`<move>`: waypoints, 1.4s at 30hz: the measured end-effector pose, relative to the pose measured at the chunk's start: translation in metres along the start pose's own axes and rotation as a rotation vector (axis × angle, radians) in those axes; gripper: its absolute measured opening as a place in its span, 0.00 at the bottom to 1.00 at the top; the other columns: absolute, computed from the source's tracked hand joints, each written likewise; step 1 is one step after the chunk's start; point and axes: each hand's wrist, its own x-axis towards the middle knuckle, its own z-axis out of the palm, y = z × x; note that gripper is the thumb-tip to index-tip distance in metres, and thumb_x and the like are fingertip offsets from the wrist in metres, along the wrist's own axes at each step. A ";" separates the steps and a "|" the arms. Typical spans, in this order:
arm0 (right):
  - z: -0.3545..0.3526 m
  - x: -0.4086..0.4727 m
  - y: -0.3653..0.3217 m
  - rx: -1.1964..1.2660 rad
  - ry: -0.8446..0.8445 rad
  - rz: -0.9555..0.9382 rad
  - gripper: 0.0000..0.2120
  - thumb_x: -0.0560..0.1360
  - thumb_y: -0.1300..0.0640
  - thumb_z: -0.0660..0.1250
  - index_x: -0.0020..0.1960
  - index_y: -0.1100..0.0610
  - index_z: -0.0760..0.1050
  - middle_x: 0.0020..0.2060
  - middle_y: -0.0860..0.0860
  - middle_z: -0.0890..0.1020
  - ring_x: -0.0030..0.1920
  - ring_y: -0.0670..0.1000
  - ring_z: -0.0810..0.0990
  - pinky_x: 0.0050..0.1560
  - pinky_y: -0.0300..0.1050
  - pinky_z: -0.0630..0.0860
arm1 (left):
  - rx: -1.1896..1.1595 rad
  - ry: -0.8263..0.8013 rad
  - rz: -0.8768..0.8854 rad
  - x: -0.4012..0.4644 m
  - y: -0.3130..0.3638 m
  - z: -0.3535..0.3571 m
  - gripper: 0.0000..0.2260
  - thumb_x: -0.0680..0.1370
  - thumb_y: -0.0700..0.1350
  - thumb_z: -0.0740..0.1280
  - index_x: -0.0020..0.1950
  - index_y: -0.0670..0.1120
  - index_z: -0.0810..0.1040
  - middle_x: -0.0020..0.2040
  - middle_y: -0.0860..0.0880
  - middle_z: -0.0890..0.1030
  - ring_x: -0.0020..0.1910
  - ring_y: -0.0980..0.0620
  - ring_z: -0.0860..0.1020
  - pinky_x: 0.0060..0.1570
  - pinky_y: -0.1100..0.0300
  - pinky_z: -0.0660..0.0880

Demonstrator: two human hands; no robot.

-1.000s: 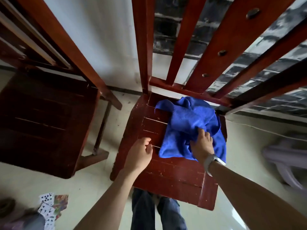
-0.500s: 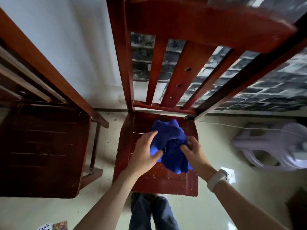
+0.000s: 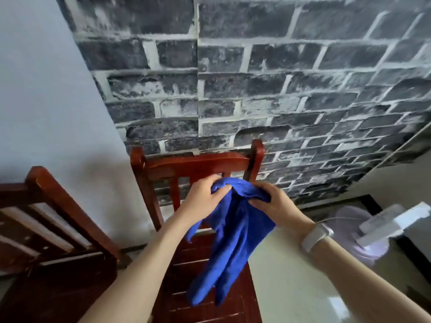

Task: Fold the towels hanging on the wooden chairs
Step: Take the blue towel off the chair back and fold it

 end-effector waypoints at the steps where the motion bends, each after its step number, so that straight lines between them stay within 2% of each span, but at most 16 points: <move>1: -0.009 -0.001 -0.001 -0.037 -0.002 -0.027 0.13 0.70 0.65 0.68 0.55 0.60 0.76 0.46 0.52 0.78 0.47 0.48 0.74 0.47 0.37 0.66 | 0.009 0.013 0.044 0.010 0.019 -0.005 0.04 0.76 0.44 0.66 0.41 0.48 0.75 0.31 0.59 0.74 0.32 0.63 0.71 0.35 0.73 0.65; 5: -0.043 -0.007 -0.005 -0.072 0.042 -0.056 0.04 0.70 0.68 0.66 0.40 0.61 0.72 0.34 0.51 0.71 0.40 0.51 0.71 0.38 0.41 0.60 | 0.046 0.063 0.145 0.030 0.075 -0.017 0.07 0.76 0.46 0.65 0.39 0.47 0.73 0.24 0.58 0.70 0.26 0.63 0.68 0.31 0.70 0.64; 9: -0.062 -0.018 -0.007 0.260 0.053 -0.013 0.06 0.72 0.70 0.65 0.49 0.67 0.73 0.41 0.56 0.75 0.43 0.48 0.70 0.45 0.44 0.66 | -0.033 0.182 0.183 0.034 0.105 -0.026 0.13 0.76 0.45 0.65 0.34 0.43 0.69 0.25 0.54 0.65 0.27 0.57 0.63 0.30 0.64 0.60; 12: -0.054 -0.028 -0.022 0.586 -0.038 -0.047 0.19 0.71 0.73 0.64 0.60 0.62 0.70 0.49 0.52 0.80 0.45 0.41 0.78 0.46 0.36 0.75 | -0.105 0.181 0.222 0.035 0.128 -0.035 0.12 0.77 0.44 0.64 0.34 0.55 0.72 0.23 0.61 0.71 0.26 0.62 0.67 0.30 0.71 0.64; 14: -0.040 -0.030 -0.036 0.644 -0.140 -0.085 0.26 0.70 0.72 0.67 0.65 0.57 0.66 0.52 0.46 0.79 0.50 0.39 0.79 0.49 0.35 0.76 | -0.078 0.148 0.250 0.037 0.141 -0.039 0.17 0.77 0.44 0.64 0.30 0.58 0.69 0.21 0.60 0.69 0.24 0.62 0.66 0.28 0.70 0.62; 16: -0.024 -0.029 -0.046 0.619 -0.163 -0.091 0.26 0.70 0.70 0.69 0.64 0.56 0.67 0.53 0.47 0.79 0.54 0.43 0.78 0.54 0.39 0.76 | -0.061 0.176 0.238 0.040 0.150 -0.044 0.15 0.77 0.46 0.64 0.30 0.54 0.71 0.23 0.59 0.70 0.25 0.62 0.66 0.29 0.69 0.62; 18: -0.016 -0.026 -0.055 0.524 -0.073 -0.096 0.16 0.70 0.69 0.69 0.55 0.57 0.72 0.48 0.50 0.80 0.49 0.44 0.78 0.53 0.43 0.76 | -0.138 0.299 0.119 0.048 0.150 -0.053 0.14 0.76 0.48 0.65 0.34 0.42 0.73 0.29 0.54 0.72 0.30 0.56 0.69 0.34 0.63 0.64; 21: -0.018 -0.021 -0.064 0.439 0.018 -0.106 0.08 0.71 0.67 0.67 0.41 0.55 0.74 0.34 0.45 0.79 0.32 0.34 0.74 0.38 0.35 0.74 | -0.375 0.396 -0.138 0.051 0.130 -0.070 0.14 0.76 0.52 0.65 0.36 0.43 0.74 0.35 0.45 0.76 0.36 0.48 0.74 0.39 0.55 0.70; 23: -0.022 -0.018 -0.073 0.437 0.049 -0.088 0.09 0.71 0.67 0.67 0.36 0.55 0.73 0.28 0.41 0.77 0.28 0.34 0.73 0.32 0.34 0.70 | -0.473 0.320 -0.311 0.040 0.106 -0.071 0.18 0.75 0.57 0.65 0.52 0.42 0.77 0.51 0.42 0.80 0.51 0.45 0.78 0.54 0.50 0.73; 26: -0.031 -0.005 -0.086 0.361 0.140 -0.014 0.09 0.70 0.64 0.70 0.34 0.60 0.71 0.26 0.49 0.73 0.29 0.44 0.70 0.30 0.40 0.66 | -0.428 0.380 -0.574 0.003 0.070 -0.049 0.33 0.72 0.63 0.64 0.68 0.42 0.67 0.67 0.43 0.71 0.65 0.45 0.71 0.66 0.48 0.66; 29: -0.036 0.007 -0.098 0.391 0.163 0.099 0.17 0.70 0.63 0.70 0.27 0.59 0.66 0.25 0.52 0.70 0.28 0.48 0.70 0.28 0.43 0.68 | -0.417 0.181 -0.476 -0.033 0.056 -0.020 0.22 0.69 0.64 0.66 0.53 0.49 0.78 0.52 0.50 0.80 0.55 0.52 0.77 0.57 0.56 0.72; 31: -0.034 0.009 -0.101 0.515 0.127 0.157 0.15 0.72 0.63 0.68 0.29 0.59 0.68 0.28 0.53 0.73 0.29 0.48 0.73 0.26 0.39 0.73 | -0.374 0.029 -0.354 -0.041 0.056 -0.007 0.16 0.71 0.54 0.70 0.53 0.47 0.78 0.49 0.54 0.81 0.51 0.56 0.78 0.50 0.61 0.75; 35: -0.028 0.006 -0.099 0.748 0.081 0.183 0.11 0.75 0.63 0.64 0.34 0.61 0.70 0.34 0.57 0.75 0.31 0.50 0.77 0.32 0.41 0.77 | -0.145 0.177 -0.259 -0.035 0.060 -0.001 0.04 0.75 0.42 0.66 0.49 0.47 0.75 0.41 0.57 0.77 0.41 0.57 0.76 0.35 0.74 0.70; 37: -0.028 0.003 -0.092 0.796 0.015 0.146 0.09 0.76 0.61 0.63 0.37 0.61 0.70 0.33 0.55 0.73 0.34 0.50 0.75 0.34 0.42 0.76 | -0.190 0.227 -0.277 -0.032 0.060 -0.002 0.03 0.77 0.39 0.63 0.46 0.46 0.76 0.38 0.54 0.78 0.39 0.56 0.75 0.33 0.72 0.68; 40: -0.023 -0.007 -0.074 0.826 -0.193 0.142 0.05 0.76 0.59 0.63 0.51 0.60 0.73 0.40 0.52 0.76 0.45 0.52 0.76 0.51 0.50 0.74 | -0.214 0.202 -0.262 -0.032 0.066 -0.004 0.05 0.78 0.40 0.62 0.47 0.45 0.77 0.42 0.46 0.80 0.41 0.51 0.77 0.39 0.60 0.70; 42: -0.015 -0.012 -0.064 0.853 -0.206 0.158 0.04 0.76 0.63 0.62 0.49 0.60 0.75 0.41 0.54 0.78 0.45 0.52 0.78 0.54 0.53 0.74 | -0.178 0.221 -0.222 -0.029 0.068 -0.009 0.06 0.77 0.40 0.62 0.43 0.42 0.76 0.37 0.45 0.78 0.36 0.51 0.73 0.38 0.56 0.67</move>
